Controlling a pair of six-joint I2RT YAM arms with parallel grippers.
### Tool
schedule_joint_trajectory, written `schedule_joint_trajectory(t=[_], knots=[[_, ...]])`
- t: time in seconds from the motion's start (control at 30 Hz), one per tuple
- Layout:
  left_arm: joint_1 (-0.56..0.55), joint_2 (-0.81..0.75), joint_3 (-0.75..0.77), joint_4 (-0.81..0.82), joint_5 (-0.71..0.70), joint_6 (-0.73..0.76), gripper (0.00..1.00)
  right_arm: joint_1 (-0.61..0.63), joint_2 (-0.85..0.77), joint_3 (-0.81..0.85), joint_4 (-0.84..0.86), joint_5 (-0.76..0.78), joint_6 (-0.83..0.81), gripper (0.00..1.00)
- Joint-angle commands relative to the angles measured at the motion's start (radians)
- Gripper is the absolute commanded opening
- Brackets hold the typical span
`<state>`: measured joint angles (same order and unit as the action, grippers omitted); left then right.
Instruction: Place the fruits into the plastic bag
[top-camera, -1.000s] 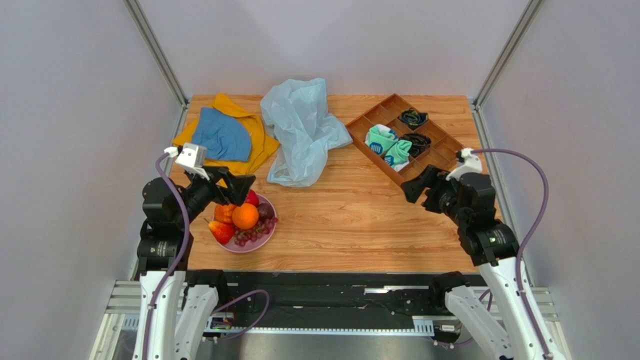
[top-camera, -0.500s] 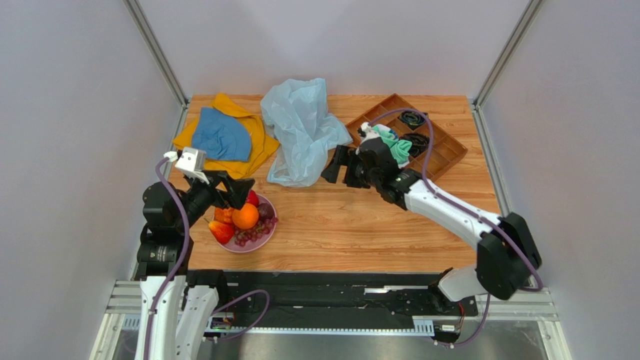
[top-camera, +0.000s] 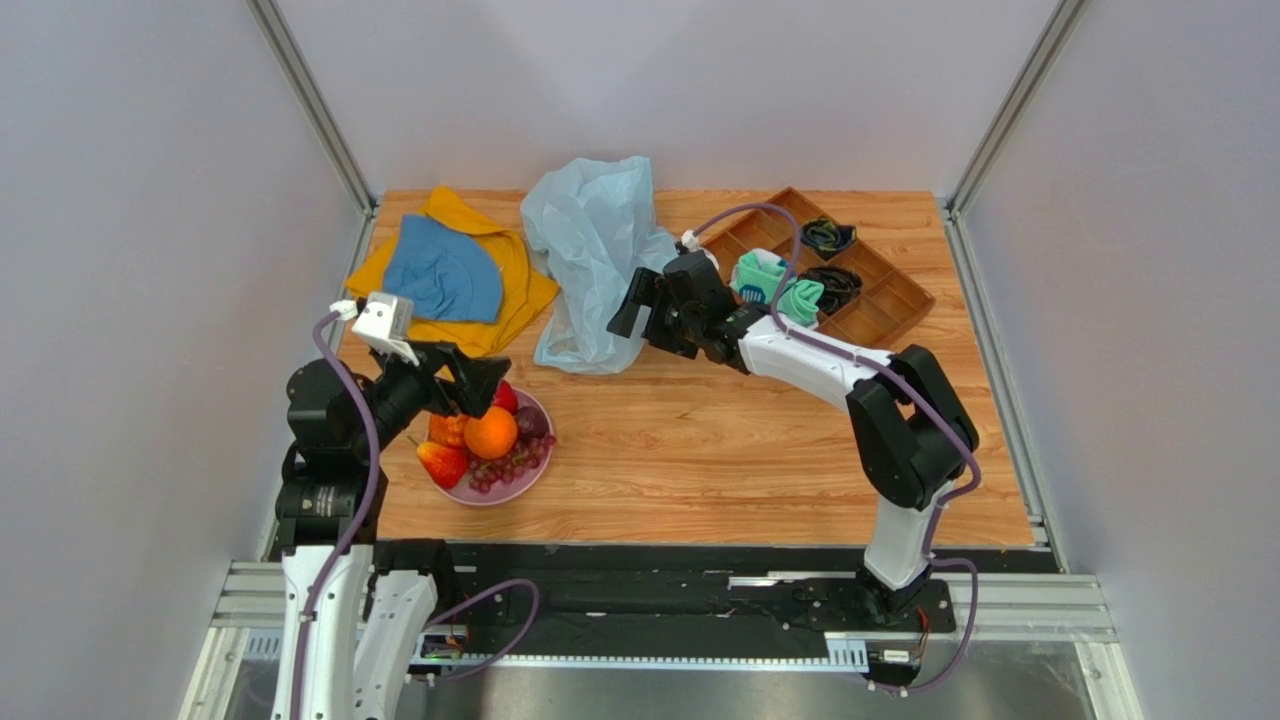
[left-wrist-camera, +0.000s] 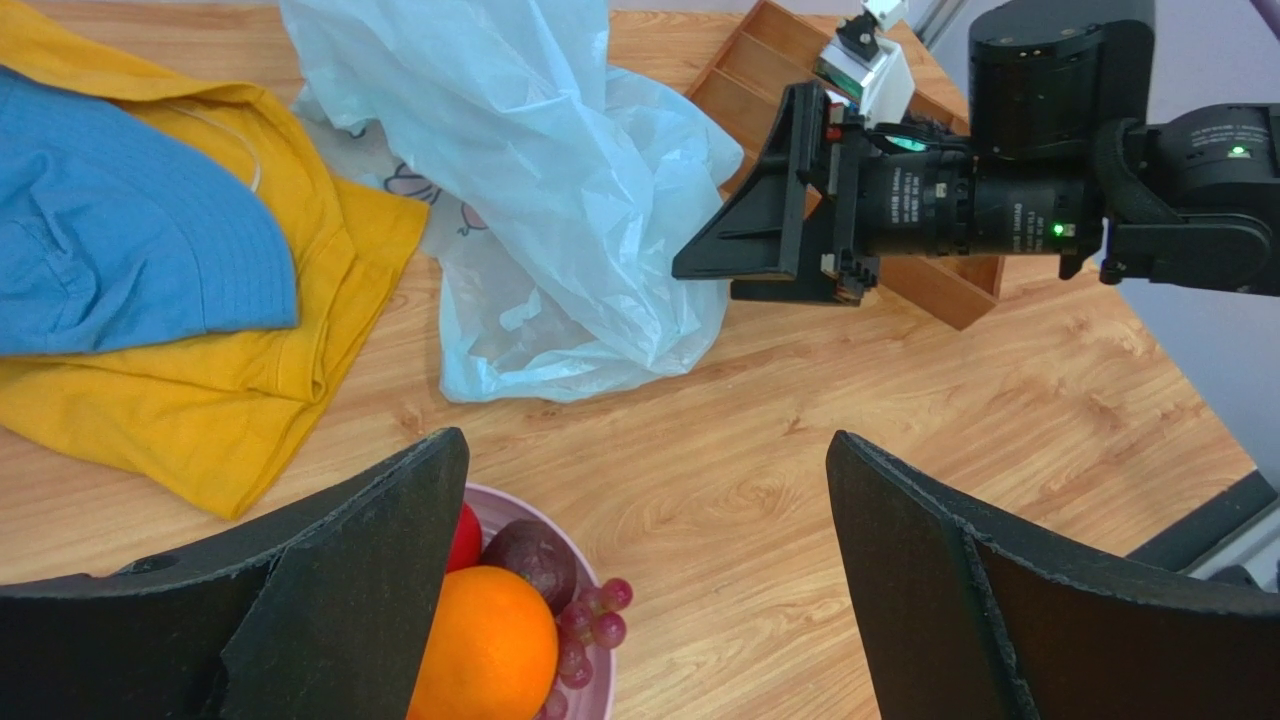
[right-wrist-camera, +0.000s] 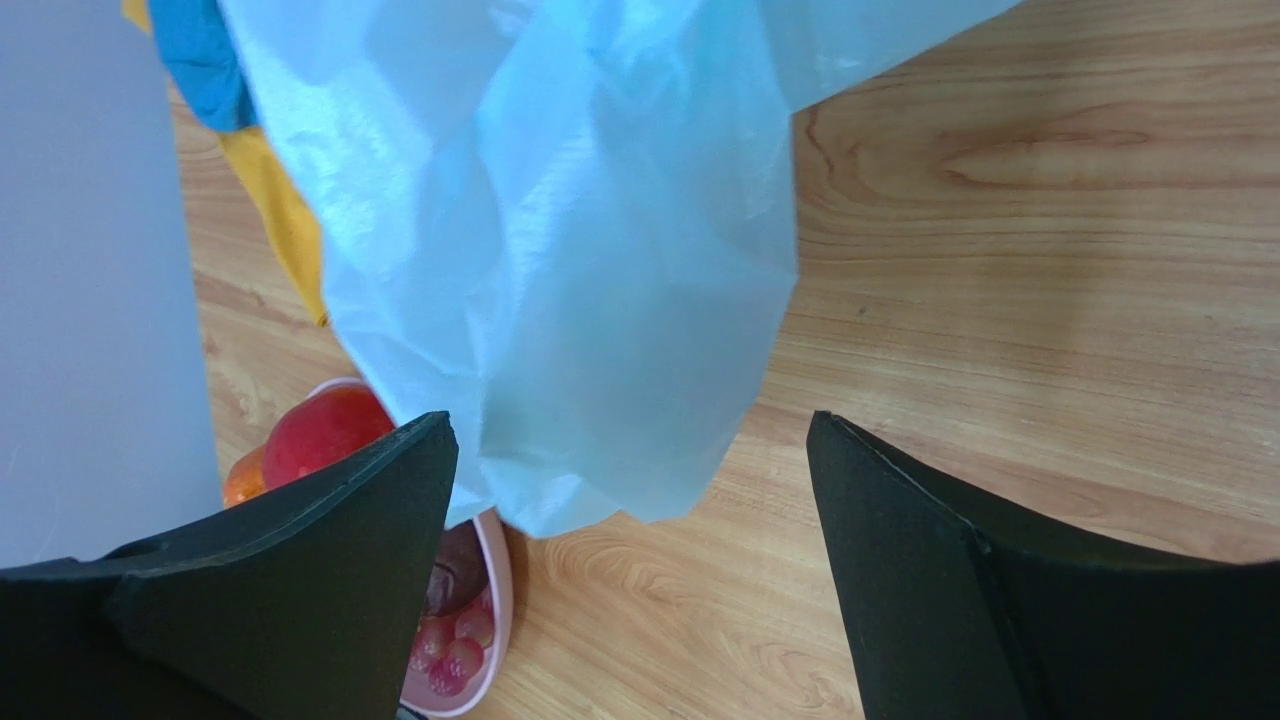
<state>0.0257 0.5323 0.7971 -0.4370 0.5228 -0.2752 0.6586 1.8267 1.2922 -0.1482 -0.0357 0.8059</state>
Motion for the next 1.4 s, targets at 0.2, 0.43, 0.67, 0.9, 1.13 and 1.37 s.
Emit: schedule_joint_trajectory(t=[0.2,0.43,0.67,0.9,1.13,1.37], knots=[[0.042,0.020,-0.010,0.044,0.075,-0.024,0.98,-0.008,0.101,0.117,-0.002,0.074,0.065,0.88],[0.049,0.023,-0.015,0.053,0.094,-0.028,0.98,-0.027,0.051,0.098,0.104,-0.049,0.061,0.28],[0.054,0.018,-0.018,0.064,0.111,-0.032,0.98,-0.059,-0.194,0.045,0.093,-0.133,0.033,0.00],[0.052,0.009,-0.027,0.095,0.152,-0.042,0.98,-0.132,-0.493,-0.083,0.039,-0.262,0.064,0.00],[0.052,0.003,-0.058,0.187,0.261,-0.100,0.98,-0.260,-0.818,-0.301,0.009,-0.417,0.095,0.00],[0.040,0.021,-0.131,0.271,0.283,-0.219,0.93,-0.442,-1.018,-0.379,-0.330,-0.467,-0.079,0.00]])
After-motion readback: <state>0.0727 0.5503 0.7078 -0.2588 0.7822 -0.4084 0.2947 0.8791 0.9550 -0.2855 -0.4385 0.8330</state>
